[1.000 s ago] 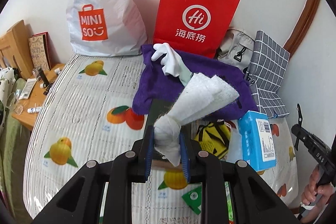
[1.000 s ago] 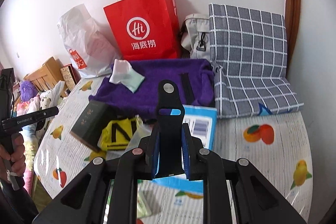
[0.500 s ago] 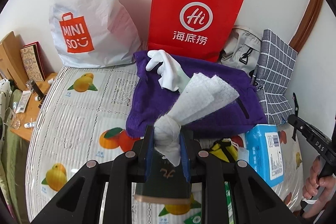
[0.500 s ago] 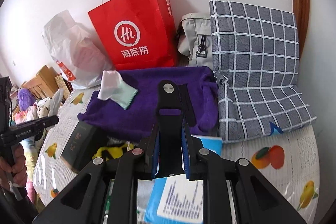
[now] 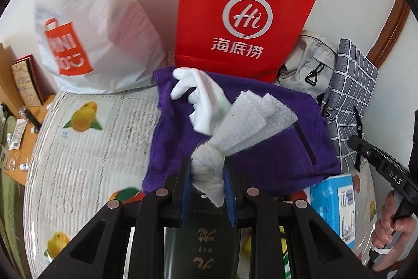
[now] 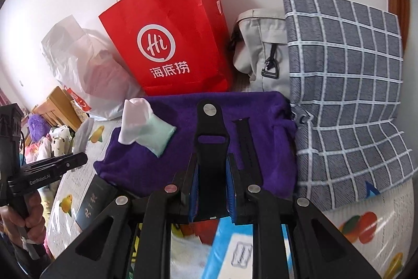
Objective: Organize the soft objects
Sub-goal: 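Release the band onto the towel with the right gripper while the left gripper releases the tissue there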
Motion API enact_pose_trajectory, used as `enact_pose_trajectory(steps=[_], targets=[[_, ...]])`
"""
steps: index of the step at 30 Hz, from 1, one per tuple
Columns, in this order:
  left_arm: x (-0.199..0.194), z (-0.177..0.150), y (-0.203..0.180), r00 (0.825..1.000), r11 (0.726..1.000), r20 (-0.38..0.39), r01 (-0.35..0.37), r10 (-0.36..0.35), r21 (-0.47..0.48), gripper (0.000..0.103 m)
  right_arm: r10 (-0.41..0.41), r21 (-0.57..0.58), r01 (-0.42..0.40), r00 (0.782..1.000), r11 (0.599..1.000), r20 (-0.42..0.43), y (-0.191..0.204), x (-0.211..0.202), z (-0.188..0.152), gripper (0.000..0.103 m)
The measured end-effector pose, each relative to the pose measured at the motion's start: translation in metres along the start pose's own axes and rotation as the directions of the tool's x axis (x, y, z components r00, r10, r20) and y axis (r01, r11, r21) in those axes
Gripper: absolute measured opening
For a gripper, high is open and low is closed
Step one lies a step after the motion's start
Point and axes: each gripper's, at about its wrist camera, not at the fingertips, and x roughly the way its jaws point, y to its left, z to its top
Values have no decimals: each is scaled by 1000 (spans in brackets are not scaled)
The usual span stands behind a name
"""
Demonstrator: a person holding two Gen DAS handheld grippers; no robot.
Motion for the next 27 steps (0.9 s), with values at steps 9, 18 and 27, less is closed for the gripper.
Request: enact_pose_trajectory(steps=[9,18,27], targets=[[34,16,-2,999,1000,-46,19,-18,19,23,1,-21,-2,999,1000,-40,4,39,14,19],[74,17,3,994,999,-103,25,-23,22,23,1,-11,-3,984,1000,-176,-6,86,-3,19],[93,10,19,989,1000,-145,9,-11,-16,23,-2,-30,-6,961,1000,-276,-5,112,-7,19]])
